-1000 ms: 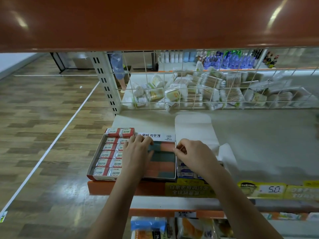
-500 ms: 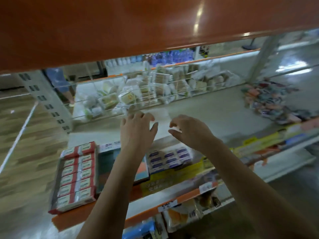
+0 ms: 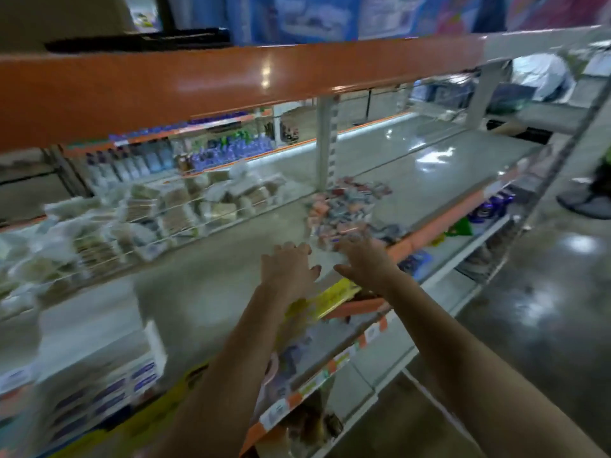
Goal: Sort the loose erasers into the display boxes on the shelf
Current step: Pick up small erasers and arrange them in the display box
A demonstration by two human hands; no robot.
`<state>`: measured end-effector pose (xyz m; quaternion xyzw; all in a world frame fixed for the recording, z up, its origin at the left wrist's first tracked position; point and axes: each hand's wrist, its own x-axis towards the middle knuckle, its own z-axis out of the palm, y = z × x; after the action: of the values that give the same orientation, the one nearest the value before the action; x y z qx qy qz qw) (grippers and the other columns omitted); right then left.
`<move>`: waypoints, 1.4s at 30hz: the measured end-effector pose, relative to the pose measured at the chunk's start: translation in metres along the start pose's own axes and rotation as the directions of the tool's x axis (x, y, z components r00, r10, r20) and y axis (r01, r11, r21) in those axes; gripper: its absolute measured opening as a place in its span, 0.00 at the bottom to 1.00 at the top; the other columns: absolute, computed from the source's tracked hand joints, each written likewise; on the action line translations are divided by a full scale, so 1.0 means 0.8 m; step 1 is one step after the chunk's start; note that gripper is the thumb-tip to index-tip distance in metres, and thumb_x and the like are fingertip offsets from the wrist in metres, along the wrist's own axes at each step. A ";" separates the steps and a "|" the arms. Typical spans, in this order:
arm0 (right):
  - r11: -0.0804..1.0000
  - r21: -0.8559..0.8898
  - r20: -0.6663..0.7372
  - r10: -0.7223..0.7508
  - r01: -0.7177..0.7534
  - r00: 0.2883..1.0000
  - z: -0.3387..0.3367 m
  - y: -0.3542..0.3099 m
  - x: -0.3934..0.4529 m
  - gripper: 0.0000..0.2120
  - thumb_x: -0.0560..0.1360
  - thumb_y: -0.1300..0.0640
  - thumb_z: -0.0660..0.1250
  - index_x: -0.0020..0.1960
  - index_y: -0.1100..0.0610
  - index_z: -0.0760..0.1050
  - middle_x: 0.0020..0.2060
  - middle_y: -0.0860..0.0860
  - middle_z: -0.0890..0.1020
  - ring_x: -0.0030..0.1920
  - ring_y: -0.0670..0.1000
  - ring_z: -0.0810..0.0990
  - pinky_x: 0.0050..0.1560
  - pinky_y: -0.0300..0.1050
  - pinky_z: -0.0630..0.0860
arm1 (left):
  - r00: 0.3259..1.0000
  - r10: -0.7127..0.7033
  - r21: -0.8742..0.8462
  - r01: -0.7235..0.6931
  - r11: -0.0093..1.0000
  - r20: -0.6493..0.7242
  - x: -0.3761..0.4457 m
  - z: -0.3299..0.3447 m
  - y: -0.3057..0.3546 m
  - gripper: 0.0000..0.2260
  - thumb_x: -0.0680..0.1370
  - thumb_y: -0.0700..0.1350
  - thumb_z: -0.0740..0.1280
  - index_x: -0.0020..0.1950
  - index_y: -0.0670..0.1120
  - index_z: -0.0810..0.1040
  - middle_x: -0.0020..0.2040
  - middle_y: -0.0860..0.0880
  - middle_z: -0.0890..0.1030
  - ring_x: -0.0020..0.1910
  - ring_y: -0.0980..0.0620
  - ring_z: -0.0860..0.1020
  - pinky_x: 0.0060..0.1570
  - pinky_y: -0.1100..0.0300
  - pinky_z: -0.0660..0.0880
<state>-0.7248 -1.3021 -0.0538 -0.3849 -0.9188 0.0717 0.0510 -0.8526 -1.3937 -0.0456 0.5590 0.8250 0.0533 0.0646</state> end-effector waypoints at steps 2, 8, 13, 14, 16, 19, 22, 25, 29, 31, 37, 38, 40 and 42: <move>0.999 0.032 0.019 0.036 -0.036 0.999 0.001 0.040 0.005 0.19 0.76 0.49 0.62 0.65 0.55 0.69 0.65 0.55 0.71 0.65 0.57 0.70 0.63 0.49 0.67 | 1.000 0.031 0.050 -0.031 0.998 -0.002 0.024 0.016 0.030 0.23 0.77 0.60 0.59 0.68 0.50 0.67 0.67 0.44 0.70 0.65 0.42 0.68 0.60 0.48 0.66; 0.990 0.096 0.009 0.103 -0.103 0.995 -0.001 0.139 0.037 0.22 0.77 0.50 0.62 0.68 0.55 0.66 0.64 0.55 0.71 0.64 0.57 0.69 0.61 0.50 0.68 | 0.993 0.093 0.058 -0.089 0.994 -0.075 0.108 0.040 0.098 0.24 0.78 0.59 0.58 0.69 0.49 0.66 0.67 0.44 0.70 0.66 0.42 0.67 0.60 0.49 0.66; 0.982 0.143 -0.023 0.126 -0.122 0.992 -0.009 0.216 0.091 0.20 0.77 0.52 0.62 0.68 0.55 0.68 0.65 0.54 0.70 0.64 0.55 0.71 0.61 0.49 0.69 | 0.976 0.170 0.018 -0.169 0.985 -0.139 0.196 0.039 0.140 0.22 0.78 0.53 0.61 0.71 0.48 0.66 0.66 0.45 0.72 0.64 0.44 0.70 0.57 0.53 0.69; 0.984 0.132 -0.021 0.123 -0.119 0.992 -0.010 0.231 0.105 0.20 0.77 0.52 0.63 0.68 0.54 0.67 0.66 0.54 0.70 0.64 0.55 0.71 0.62 0.49 0.69 | 0.972 0.169 0.007 -0.170 0.985 -0.163 0.215 0.036 0.147 0.20 0.78 0.51 0.62 0.68 0.48 0.68 0.64 0.46 0.74 0.62 0.45 0.72 0.53 0.56 0.69; 0.986 0.118 -0.003 0.118 -0.117 0.993 -0.013 0.255 0.137 0.20 0.76 0.53 0.64 0.68 0.54 0.68 0.65 0.55 0.70 0.63 0.56 0.72 0.62 0.50 0.70 | 0.968 0.144 -0.005 -0.148 0.989 -0.205 0.251 0.031 0.155 0.14 0.77 0.49 0.63 0.61 0.48 0.73 0.56 0.47 0.78 0.56 0.46 0.75 0.45 0.59 0.64; 0.989 0.100 0.024 0.108 -0.109 0.994 -0.016 0.285 0.183 0.20 0.77 0.53 0.63 0.68 0.54 0.67 0.65 0.54 0.70 0.63 0.57 0.72 0.60 0.50 0.69 | 0.958 0.124 0.008 -0.126 0.992 -0.257 0.303 0.034 0.160 0.12 0.77 0.49 0.63 0.58 0.48 0.76 0.52 0.47 0.79 0.54 0.47 0.76 0.45 0.60 0.65; 0.993 0.083 0.028 0.080 -0.082 0.996 -0.013 0.308 0.220 0.20 0.77 0.53 0.63 0.67 0.56 0.67 0.63 0.55 0.70 0.63 0.57 0.72 0.60 0.51 0.71 | 0.967 0.072 0.084 -0.052 0.995 -0.243 0.349 0.036 0.162 0.15 0.76 0.50 0.64 0.59 0.45 0.75 0.57 0.46 0.78 0.57 0.46 0.75 0.51 0.56 0.71; 0.995 0.095 0.030 0.033 -0.036 0.999 -0.008 0.323 0.251 0.21 0.76 0.55 0.63 0.67 0.57 0.67 0.62 0.56 0.71 0.62 0.58 0.71 0.60 0.51 0.71 | 0.982 0.031 0.169 0.001 0.986 -0.188 0.378 0.041 0.160 0.19 0.76 0.48 0.65 0.66 0.46 0.72 0.65 0.46 0.74 0.62 0.45 0.72 0.58 0.51 0.71; 0.995 0.092 0.073 -0.051 0.044 0.996 0.000 0.338 0.289 0.20 0.77 0.56 0.60 0.69 0.57 0.66 0.63 0.56 0.71 0.64 0.57 0.69 0.62 0.52 0.70 | 0.979 -0.001 0.158 0.033 0.987 -0.202 0.397 0.057 0.155 0.18 0.76 0.44 0.66 0.65 0.47 0.72 0.64 0.47 0.74 0.62 0.47 0.72 0.60 0.54 0.70; 0.990 0.098 0.061 -0.107 0.101 0.992 0.008 0.347 0.301 0.17 0.78 0.55 0.60 0.66 0.57 0.69 0.61 0.56 0.73 0.62 0.57 0.70 0.60 0.50 0.70 | 0.976 -0.039 0.103 0.063 0.993 -0.216 0.401 0.061 0.159 0.17 0.75 0.48 0.68 0.64 0.47 0.72 0.62 0.47 0.76 0.60 0.48 0.73 0.59 0.56 0.69; 0.936 0.129 -0.045 -0.325 0.328 0.945 0.022 0.379 0.320 0.15 0.77 0.53 0.61 0.62 0.56 0.73 0.57 0.56 0.75 0.60 0.57 0.71 0.58 0.48 0.69 | 0.951 -0.174 0.105 0.206 0.973 -0.254 0.405 0.064 0.178 0.18 0.75 0.51 0.67 0.63 0.48 0.70 0.61 0.47 0.76 0.60 0.48 0.73 0.59 0.56 0.67; 0.920 0.142 -0.058 -0.361 0.366 0.931 0.022 0.385 0.322 0.16 0.77 0.52 0.61 0.63 0.56 0.74 0.57 0.56 0.75 0.60 0.57 0.71 0.58 0.49 0.70 | 0.948 -0.185 0.096 0.216 0.972 -0.258 0.405 0.066 0.180 0.18 0.76 0.53 0.66 0.62 0.48 0.71 0.60 0.48 0.76 0.60 0.48 0.72 0.59 0.56 0.67; 0.885 0.168 -0.076 -0.428 0.435 0.900 0.020 0.395 0.326 0.15 0.78 0.51 0.62 0.63 0.54 0.75 0.57 0.55 0.76 0.59 0.56 0.71 0.58 0.47 0.70 | 0.942 -0.184 0.055 0.207 0.977 -0.281 0.402 0.069 0.183 0.16 0.76 0.54 0.64 0.60 0.47 0.74 0.59 0.48 0.77 0.58 0.49 0.74 0.56 0.57 0.69; 0.847 0.239 -0.088 -0.468 0.475 0.879 0.018 0.402 0.328 0.14 0.78 0.51 0.61 0.61 0.53 0.77 0.56 0.55 0.78 0.58 0.55 0.73 0.57 0.46 0.70 | 0.934 -0.172 -0.041 0.168 0.985 -0.313 0.396 0.069 0.185 0.15 0.77 0.52 0.65 0.59 0.45 0.78 0.57 0.46 0.80 0.53 0.49 0.78 0.50 0.59 0.71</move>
<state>-0.6853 -0.8926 -0.1127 -0.1388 -0.9675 0.1685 0.1279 -0.8240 -1.0434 -0.0915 0.4695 0.8695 0.1416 -0.0600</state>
